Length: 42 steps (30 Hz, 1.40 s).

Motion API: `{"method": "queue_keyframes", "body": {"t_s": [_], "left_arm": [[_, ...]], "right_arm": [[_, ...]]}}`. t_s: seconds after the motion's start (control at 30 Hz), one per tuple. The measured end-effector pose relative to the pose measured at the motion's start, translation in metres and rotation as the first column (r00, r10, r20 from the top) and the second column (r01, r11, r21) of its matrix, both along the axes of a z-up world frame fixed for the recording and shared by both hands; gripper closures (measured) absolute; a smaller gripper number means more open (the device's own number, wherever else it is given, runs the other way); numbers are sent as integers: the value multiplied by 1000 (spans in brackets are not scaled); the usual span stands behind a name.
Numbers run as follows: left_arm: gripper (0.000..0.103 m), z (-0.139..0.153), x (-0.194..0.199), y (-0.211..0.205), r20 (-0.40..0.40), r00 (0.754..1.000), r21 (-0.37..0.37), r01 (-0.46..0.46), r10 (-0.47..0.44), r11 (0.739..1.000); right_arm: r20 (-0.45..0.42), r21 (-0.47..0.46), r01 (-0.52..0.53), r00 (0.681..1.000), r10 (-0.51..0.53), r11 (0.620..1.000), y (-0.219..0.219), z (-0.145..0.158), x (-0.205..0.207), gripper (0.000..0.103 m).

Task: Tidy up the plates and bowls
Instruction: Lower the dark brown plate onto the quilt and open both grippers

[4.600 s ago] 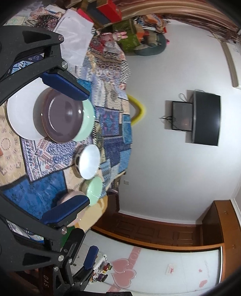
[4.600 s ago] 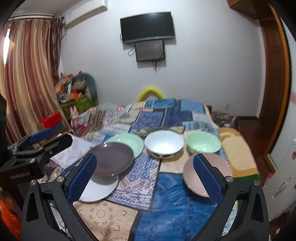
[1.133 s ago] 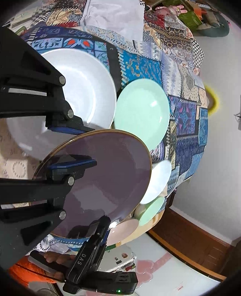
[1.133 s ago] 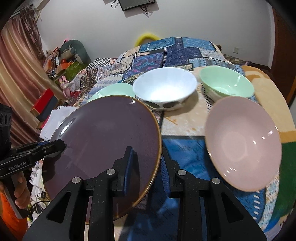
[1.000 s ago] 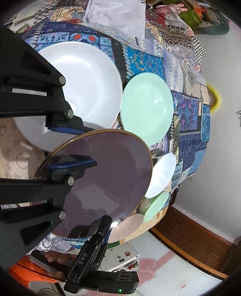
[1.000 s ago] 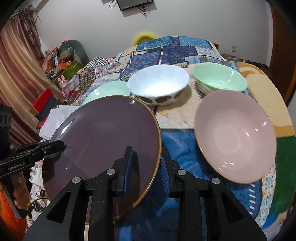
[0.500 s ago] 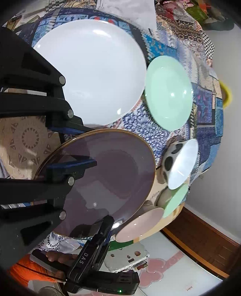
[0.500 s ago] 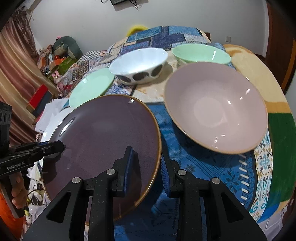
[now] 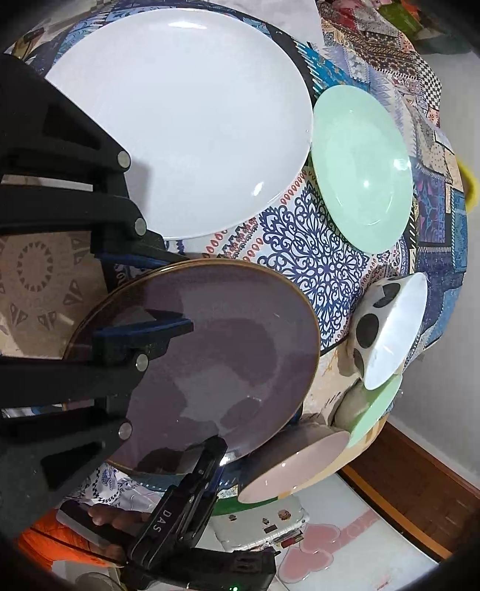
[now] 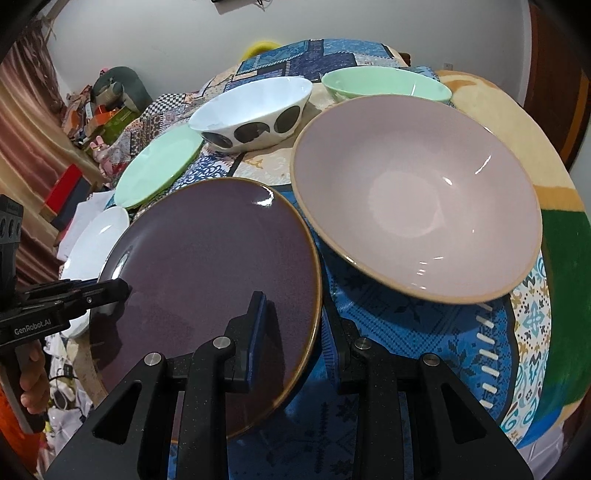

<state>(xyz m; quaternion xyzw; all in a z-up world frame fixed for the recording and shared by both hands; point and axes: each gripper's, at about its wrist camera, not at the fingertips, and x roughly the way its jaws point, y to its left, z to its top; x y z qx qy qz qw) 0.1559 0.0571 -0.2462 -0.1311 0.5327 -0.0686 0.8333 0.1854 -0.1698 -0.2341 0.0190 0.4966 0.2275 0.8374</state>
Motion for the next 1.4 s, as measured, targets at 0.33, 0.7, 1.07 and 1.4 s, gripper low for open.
{"method": "queue_keyframes", "body": {"t_s": [0.33,0.7,1.07,1.4], "left_arm": [[75,-7,1,-5,-13,1000,45,13,-12,999],[57,12,-11,-1,32,999,88,-12,9,996],[30,63,-43,21,188,980,133,-87,61,987],[14,74,-69,67,244,959,131,-183,148,974]], "right_arm": [[12,-29,-12,1000,13,1000,-1,0,-2,76],[41,-37,-1,999,2,999,-10,21,-13,66],[132,-5,-45,990,45,999,16,57,-24,43],[158,-9,-152,976,151,988,69,63,-26,35]]}}
